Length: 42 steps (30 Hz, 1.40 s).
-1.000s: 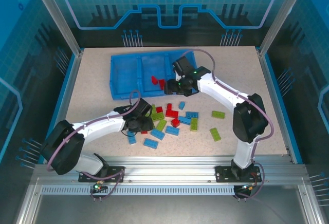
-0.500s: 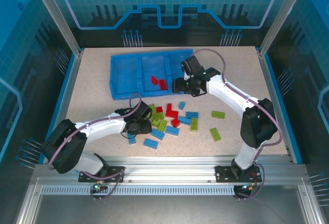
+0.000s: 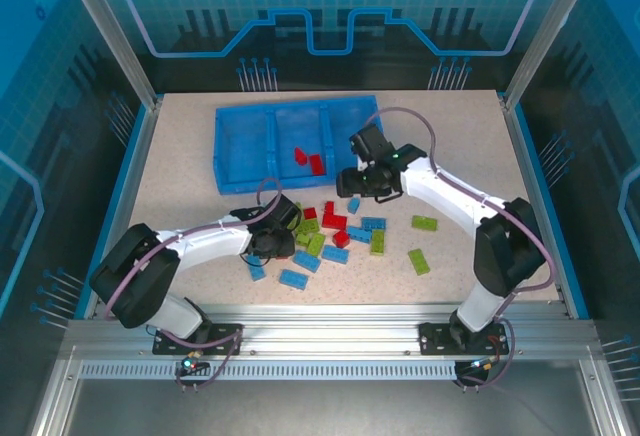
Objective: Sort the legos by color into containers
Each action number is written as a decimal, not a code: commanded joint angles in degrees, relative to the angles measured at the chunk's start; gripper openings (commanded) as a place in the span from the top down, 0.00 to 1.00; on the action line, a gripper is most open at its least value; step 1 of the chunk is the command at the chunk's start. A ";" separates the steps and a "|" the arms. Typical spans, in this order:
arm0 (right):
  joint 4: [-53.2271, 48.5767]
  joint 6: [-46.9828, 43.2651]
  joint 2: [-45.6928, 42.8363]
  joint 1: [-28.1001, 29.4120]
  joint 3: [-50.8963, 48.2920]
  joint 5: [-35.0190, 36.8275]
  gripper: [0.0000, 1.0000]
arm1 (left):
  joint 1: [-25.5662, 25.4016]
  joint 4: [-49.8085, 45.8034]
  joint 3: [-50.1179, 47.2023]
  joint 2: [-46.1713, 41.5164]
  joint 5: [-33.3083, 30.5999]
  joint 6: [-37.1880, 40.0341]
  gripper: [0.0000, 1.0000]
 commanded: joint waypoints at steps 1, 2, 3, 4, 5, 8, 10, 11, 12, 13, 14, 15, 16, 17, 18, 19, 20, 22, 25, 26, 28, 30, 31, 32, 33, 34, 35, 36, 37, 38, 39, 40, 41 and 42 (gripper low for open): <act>-0.47 -4.02 -3.05 1.82 -3.41 2.02 0.33 | -0.21 -2.03 0.58 -1.42 -2.42 0.35 0.75; 0.42 -4.69 -3.91 2.27 -4.84 1.75 0.33 | -0.12 -2.47 0.74 -2.18 -2.60 0.30 0.75; 1.06 -5.35 -4.53 2.62 -5.88 1.50 0.33 | -0.11 -2.97 1.11 -2.98 -2.96 0.34 0.75; 1.73 -6.10 -5.14 3.20 -6.77 1.35 0.33 | -0.12 -3.57 1.43 -3.60 -3.25 0.30 0.75; 2.14 -7.01 -5.68 3.99 -7.65 1.68 0.33 | -0.19 -4.35 2.00 -4.45 -3.59 0.22 0.75; 2.56 -9.30 -6.77 6.85 -9.65 2.98 0.33 | 0.01 -6.40 4.19 -7.17 -5.24 0.82 0.75; 2.55 -9.84 -6.91 8.40 -10.86 3.65 0.33 | 0.60 -7.46 6.20 -8.86 -6.17 1.95 0.74; 2.63 -10.00 -6.84 9.11 -11.61 4.01 0.33 | 1.09 -7.94 7.59 -9.56 -6.66 2.84 0.74; 2.71 -9.88 -6.74 9.95 -12.20 4.14 0.33 | 1.95 -8.23 8.97 -10.12 -6.96 3.78 0.74; 2.73 -9.87 -6.54 10.53 -12.49 4.36 0.33 | 2.74 -8.29 9.89 -10.43 -6.93 4.62 0.74; 2.65 -9.87 -6.19 11.37 -12.70 4.64 0.33 | 4.08 -7.92 11.50 -10.60 -6.65 5.80 0.74; 2.59 -9.86 -5.72 12.22 -12.64 4.95 0.33 | 5.56 -7.41 12.96 -10.50 -6.20 6.94 0.74; 2.48 -9.73 -5.32 12.88 -12.44 5.36 0.33 | 7.11 -6.83 14.32 -10.16 -5.54 7.89 0.74; 2.32 -9.54 -4.64 13.67 -12.23 5.69 0.33 | 8.84 -5.85 15.84 -9.45 -4.31 9.30 0.74; 2.13 -9.39 -3.89 14.22 -11.88 5.86 0.34 | 10.59 -4.98 17.61 -8.36 -3.13 10.63 0.74; 1.78 -9.22 -3.31 14.70 -11.47 5.99 0.36 | 12.07 -4.49 19.38 -7.07 -2.08 11.66 0.74; 1.40 -8.87 -2.51 15.15 -10.96 6.13 0.36 | 13.64 -3.98 21.67 -5.27 -0.68 12.82 0.74; 0.77 -8.68 -1.29 16.10 -10.32 6.40 0.37 | 15.75 -3.89 26.50 -1.26 2.02 14.71 0.74; 0.45 -8.57 -0.08 17.31 -9.33 6.58 0.40 | 17.35 -4.29 33.71 5.29 5.67 16.37 0.73; 0.36 -8.55 0.31 17.67 -9.00 6.66 0.41 | 17.67 -4.36 35.79 7.52 6.59 16.67 0.73; -0.03 -8.68 1.27 18.24 -8.27 6.89 0.42 | 18.22 -4.55 39.22 11.27 7.96 16.53 0.73; -0.82 -8.88 2.67 18.59 -7.35 7.52 0.43 | 18.76 -4.33 41.88 14.60 9.63 15.79 0.73; -1.08 -9.03 3.19 18.54 -7.00 7.76 0.43 | 18.97 -4.12 42.75 15.86 10.26 15.37 0.73; -1.35 -9.32 3.73 18.66 -6.50 7.89 0.43 | 19.19 -3.95 43.50 17.07 10.91 14.97 0.73; -1.61 -9.51 4.24 18.73 -6.18 8.15 0.44 | 19.38 -3.90 44.37 18.19 11.38 14.59 0.73; -1.95 -9.67 4.68 18.69 -5.84 8.31 0.45 | 19.46 -3.98 45.04 19.01 11.69 14.38 0.73; -2.53 -9.69 5.17 18.70 -5.48 8.73 0.45 | 19.59 -3.94 45.67 19.94 12.04 14.16 0.73; -3.27 -9.65 5.59 18.69 -5.26 9.25 0.46 | 19.76 -4.01 46.22 20.65 12.32 13.91 0.73; -3.76 -9.58 5.80 18.72 -5.17 9.67 0.46 | 19.83 -3.96 46.60 21.11 12.54 13.63 0.73; -4.11 -9.31 5.83 18.69 -5.38 10.16 0.46 | 19.85 -3.86 46.94 21.58 12.72 13.41 0.73; -4.17 -9.10 5.64 18.69 -5.72 10.55 0.46 | 19.85 -3.54 47.16 21.94 13.10 13.14 0.72; -4.06 -8.88 5.37 18.69 -6.10 10.72 0.46 | 19.85 -3.35 47.33 22.25 13.48 12.84 0.72; -3.77 -8.71 4.93 18.67 -6.58 10.96 0.45 | 19.85 -3.24 47.58 22.57 13.80 12.57 0.72; -3.60 -8.57 4.54 18.69 -6.95 11.06 0.45 | 19.85 -3.24 47.80 22.91 13.96 12.48 0.71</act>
